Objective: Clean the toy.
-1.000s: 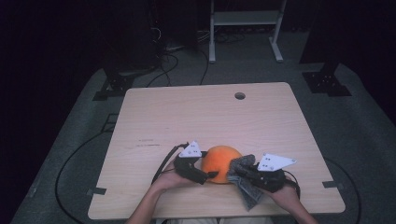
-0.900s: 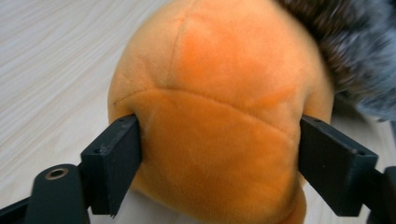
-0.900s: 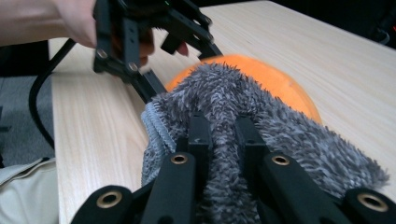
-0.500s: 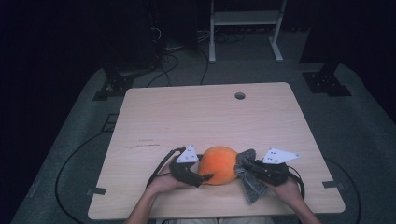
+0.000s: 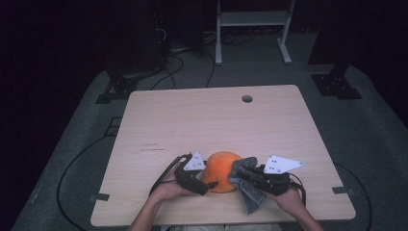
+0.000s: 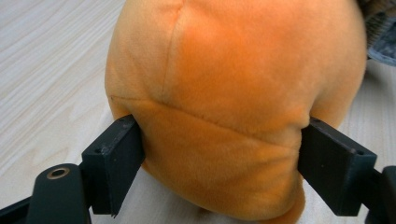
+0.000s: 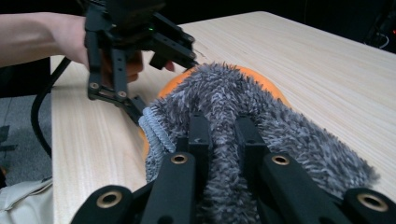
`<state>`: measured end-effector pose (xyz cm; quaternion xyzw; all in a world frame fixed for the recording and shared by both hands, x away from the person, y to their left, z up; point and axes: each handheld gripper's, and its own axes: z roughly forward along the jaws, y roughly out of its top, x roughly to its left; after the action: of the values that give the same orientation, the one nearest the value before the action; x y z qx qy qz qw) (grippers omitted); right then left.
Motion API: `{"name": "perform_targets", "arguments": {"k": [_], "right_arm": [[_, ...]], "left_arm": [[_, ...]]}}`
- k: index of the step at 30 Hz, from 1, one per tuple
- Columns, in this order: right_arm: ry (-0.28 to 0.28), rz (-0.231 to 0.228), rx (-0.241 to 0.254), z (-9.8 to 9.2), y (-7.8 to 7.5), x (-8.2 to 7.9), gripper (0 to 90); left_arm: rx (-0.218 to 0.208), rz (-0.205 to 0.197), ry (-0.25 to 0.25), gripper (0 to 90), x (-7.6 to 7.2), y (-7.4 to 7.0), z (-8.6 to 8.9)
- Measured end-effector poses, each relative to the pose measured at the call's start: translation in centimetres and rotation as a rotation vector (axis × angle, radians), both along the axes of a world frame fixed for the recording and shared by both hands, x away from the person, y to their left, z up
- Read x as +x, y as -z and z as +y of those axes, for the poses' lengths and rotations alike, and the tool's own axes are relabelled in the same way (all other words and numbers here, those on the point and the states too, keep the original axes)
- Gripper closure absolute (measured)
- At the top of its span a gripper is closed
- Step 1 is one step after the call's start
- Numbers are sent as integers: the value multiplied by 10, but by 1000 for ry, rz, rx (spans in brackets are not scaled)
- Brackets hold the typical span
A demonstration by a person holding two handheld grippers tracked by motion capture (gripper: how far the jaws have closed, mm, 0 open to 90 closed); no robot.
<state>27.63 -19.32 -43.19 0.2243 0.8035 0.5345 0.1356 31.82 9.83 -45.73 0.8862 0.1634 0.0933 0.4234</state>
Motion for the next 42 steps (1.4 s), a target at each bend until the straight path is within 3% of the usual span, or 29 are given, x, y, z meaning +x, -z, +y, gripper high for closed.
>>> {"name": "perform_targets", "arguments": {"k": [8,12,14,18,20,24,28,30,34,37,39,42], "right_arm": [[126,94,-21,-25,17,18,792],[146,149,-7,-31,23,23,792],[148,153,-1,-31,23,22,792],[121,128,13,-26,15,15,793],[93,89,10,-21,9,11,793],[13,19,22,0,-3,1,794],[-76,-17,26,16,-8,-4,793],[-61,-32,-5,17,-6,-1,794],[42,15,17,-4,2,14,795],[134,60,-1,-22,11,23,795],[178,124,-32,-33,20,29,794],[172,155,-12,-39,24,27,795]], "left_arm": [[-8,-7,6,193,-1,0,-2],[-10,-4,4,191,0,0,-2],[-12,-4,-1,187,0,0,-3],[9,-20,0,185,-1,0,-4],[26,-34,3,185,-2,0,-5],[53,-50,5,186,-5,-1,-7],[59,-61,12,186,-6,0,-10],[45,-48,9,191,-5,0,-8],[18,-36,4,204,-3,-1,-8],[16,-36,9,200,-3,-1,-7],[8,-36,8,192,-3,-1,-7],[-7,-45,9,187,-3,-5,-8]]}}
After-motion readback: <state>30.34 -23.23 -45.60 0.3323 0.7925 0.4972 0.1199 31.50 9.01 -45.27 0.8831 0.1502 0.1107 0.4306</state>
